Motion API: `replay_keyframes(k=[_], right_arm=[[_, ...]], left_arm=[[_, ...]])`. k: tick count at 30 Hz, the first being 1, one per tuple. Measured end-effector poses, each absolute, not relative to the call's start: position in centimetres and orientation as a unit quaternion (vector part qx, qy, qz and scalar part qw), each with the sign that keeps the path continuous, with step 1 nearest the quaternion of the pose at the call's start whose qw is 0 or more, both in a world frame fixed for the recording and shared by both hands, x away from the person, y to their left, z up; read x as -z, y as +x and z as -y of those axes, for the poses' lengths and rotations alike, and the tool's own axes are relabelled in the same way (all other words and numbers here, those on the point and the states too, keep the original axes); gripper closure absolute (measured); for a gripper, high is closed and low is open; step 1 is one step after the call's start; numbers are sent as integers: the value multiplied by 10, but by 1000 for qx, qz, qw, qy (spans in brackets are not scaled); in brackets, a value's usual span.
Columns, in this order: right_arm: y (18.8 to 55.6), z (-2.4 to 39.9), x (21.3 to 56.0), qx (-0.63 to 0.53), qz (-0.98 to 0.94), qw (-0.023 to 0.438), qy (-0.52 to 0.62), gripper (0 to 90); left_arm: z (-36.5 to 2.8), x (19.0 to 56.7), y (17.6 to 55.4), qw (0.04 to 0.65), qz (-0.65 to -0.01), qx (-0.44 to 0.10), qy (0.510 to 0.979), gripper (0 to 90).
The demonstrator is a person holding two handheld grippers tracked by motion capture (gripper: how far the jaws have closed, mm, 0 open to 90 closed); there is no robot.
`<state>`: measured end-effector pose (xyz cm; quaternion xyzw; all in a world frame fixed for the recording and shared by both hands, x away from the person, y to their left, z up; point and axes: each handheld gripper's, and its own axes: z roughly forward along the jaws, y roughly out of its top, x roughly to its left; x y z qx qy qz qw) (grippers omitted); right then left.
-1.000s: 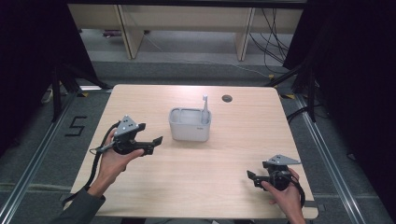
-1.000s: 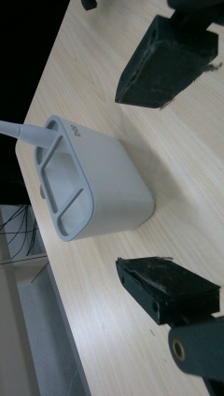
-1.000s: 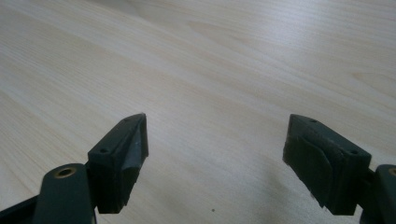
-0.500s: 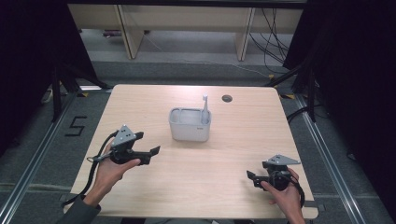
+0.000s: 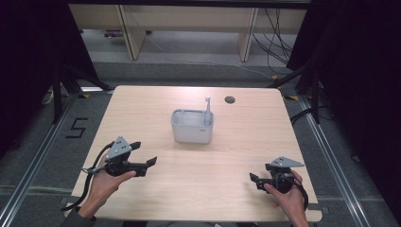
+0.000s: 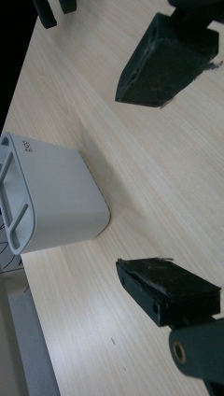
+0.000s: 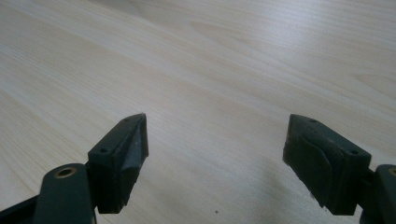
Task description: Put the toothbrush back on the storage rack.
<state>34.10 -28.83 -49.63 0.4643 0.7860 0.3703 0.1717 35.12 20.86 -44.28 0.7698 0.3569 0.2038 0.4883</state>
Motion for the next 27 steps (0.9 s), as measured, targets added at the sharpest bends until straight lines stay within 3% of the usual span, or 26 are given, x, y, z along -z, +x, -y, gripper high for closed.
replay_keyframes(k=[27], right_arm=[[341,286,496,-379,-783,169,463,227]], left_arm=[[-244,476,316,480,-384,-210,761,152]])
